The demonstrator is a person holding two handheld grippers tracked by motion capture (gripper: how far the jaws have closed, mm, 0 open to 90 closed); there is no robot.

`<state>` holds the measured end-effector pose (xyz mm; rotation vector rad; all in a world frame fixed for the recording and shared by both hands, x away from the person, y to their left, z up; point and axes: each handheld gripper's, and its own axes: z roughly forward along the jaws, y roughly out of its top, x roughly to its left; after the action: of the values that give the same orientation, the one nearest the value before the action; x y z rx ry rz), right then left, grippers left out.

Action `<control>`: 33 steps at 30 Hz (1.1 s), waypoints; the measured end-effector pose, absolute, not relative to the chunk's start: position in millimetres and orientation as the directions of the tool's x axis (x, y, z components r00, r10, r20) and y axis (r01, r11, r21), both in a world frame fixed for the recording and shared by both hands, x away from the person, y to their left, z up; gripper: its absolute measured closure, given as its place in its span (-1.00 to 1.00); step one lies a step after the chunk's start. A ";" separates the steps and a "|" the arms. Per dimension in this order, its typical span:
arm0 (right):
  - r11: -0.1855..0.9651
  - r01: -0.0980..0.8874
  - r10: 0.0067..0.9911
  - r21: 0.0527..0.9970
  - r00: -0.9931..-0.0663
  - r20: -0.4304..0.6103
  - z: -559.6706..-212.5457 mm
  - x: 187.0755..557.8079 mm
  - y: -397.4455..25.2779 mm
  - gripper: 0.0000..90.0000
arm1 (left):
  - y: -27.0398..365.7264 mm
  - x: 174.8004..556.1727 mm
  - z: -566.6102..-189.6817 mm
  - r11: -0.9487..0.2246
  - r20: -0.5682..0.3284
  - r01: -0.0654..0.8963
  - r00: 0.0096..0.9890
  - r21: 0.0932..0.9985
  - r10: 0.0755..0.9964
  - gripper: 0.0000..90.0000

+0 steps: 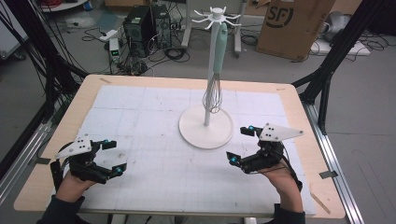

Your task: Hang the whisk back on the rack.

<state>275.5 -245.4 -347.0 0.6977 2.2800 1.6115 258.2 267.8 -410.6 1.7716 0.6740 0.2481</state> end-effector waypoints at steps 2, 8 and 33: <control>0.266 0.236 0.526 0.935 -0.848 0.064 -350.8 273.8 -246.2 -0.99 | 267.9 258.4 -410.7 -0.168 -0.171 0.312 0.812 0.935 0.558 -0.95; 0.272 0.243 0.525 0.931 -0.849 0.068 -363.5 268.7 -248.9 -0.98 | 267.7 258.4 -410.8 -0.171 -0.173 0.315 0.814 0.934 0.555 -0.95; 0.313 0.280 0.521 0.908 -0.850 0.082 -401.9 258.2 -252.4 -0.98 | 266.7 258.9 -413.0 -0.193 -0.167 0.321 0.816 0.927 0.553 -0.95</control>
<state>258.2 -252.4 -401.9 0.7314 2.3528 1.5553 258.9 266.7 -413.0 1.7992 0.6708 0.2404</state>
